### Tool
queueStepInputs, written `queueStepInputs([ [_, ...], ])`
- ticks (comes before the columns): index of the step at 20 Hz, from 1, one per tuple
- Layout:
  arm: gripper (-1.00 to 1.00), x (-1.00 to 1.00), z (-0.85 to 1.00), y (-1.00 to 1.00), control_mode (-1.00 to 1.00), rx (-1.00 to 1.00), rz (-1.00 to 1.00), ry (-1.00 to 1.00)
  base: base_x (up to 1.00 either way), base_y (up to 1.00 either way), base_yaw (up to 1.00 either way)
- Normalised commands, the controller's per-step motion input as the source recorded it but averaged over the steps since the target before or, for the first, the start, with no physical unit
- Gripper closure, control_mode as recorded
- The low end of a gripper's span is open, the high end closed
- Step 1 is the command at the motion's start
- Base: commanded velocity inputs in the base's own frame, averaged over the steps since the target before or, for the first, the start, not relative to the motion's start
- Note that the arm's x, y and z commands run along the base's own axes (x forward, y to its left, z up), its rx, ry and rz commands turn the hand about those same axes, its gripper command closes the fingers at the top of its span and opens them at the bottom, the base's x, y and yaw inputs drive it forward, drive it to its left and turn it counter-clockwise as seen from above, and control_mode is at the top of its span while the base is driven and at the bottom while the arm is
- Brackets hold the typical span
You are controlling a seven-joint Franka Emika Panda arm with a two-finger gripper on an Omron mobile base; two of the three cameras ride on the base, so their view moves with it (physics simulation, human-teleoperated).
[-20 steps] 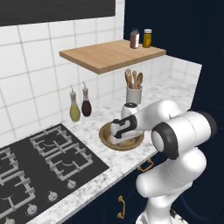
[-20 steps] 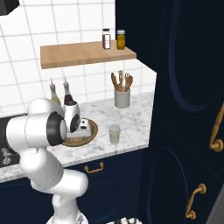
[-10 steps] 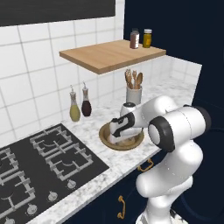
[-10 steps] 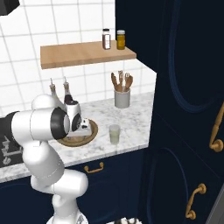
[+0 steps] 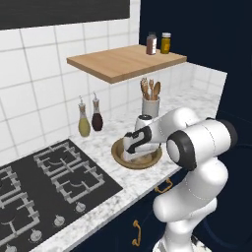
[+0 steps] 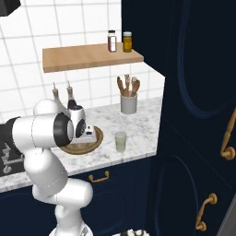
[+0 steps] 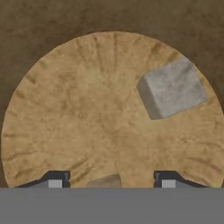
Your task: Grab a lemon wedge from the fridge and one ice cube from the ice bowl, and put them in the glass of lemonade.
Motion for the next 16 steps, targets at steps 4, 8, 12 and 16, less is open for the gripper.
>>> queueStepInputs([
  [4,1.0,0.0,0.0,0.0,-1.0,0.0,0.0,0.0,0.0,0.0,0.0],
  [8,1.0,0.0,0.0,0.0,-1.0,0.0,0.0,0.0,0.0,0.0,0.0],
  [12,1.0,0.0,0.27,0.01,-1.0,-0.05,0.0,0.0,0.0,0.0,0.0],
  [16,1.0,0.0,0.97,0.1,-1.0,-0.07,0.01,-0.03,0.0,0.0,0.0],
])
